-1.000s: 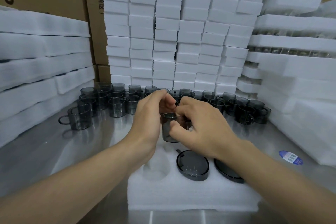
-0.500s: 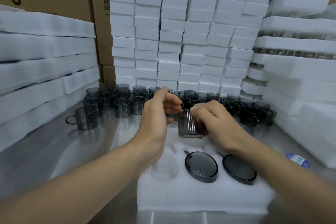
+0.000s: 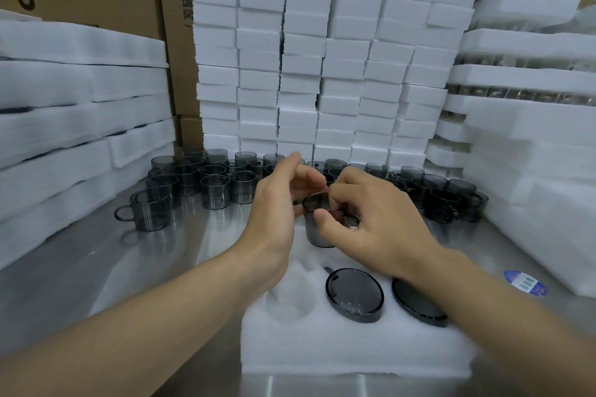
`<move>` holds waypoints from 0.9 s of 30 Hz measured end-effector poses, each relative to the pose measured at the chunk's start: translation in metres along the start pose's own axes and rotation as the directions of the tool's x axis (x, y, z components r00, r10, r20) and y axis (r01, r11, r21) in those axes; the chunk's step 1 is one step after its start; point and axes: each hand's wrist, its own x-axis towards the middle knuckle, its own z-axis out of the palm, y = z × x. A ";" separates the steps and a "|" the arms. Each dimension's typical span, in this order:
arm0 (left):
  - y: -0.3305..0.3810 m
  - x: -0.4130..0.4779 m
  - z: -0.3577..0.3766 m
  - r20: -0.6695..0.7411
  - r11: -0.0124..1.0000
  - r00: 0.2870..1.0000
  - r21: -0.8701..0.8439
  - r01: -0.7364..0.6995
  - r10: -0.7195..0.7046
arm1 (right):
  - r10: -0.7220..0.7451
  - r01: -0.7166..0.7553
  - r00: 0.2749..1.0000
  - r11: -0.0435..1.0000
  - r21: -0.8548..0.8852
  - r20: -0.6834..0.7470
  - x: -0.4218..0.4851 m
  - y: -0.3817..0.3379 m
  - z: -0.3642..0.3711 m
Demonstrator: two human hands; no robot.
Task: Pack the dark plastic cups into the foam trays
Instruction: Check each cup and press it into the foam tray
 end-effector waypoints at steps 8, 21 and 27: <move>0.002 0.000 -0.001 0.071 1.000 0.997 -0.008 0.026 -0.025 | -0.039 0.042 0.993 0.999 -0.031 0.110 0.004 0.002 -0.012; 0.001 0.001 -0.002 0.128 1.000 0.991 -0.016 0.026 -0.024 | -0.135 0.120 0.971 0.989 0.086 0.197 0.009 0.011 -0.024; 0.001 -0.001 -0.001 0.136 1.000 0.991 0.015 0.009 -0.011 | -0.131 0.116 0.949 0.991 0.071 0.288 0.014 0.012 -0.030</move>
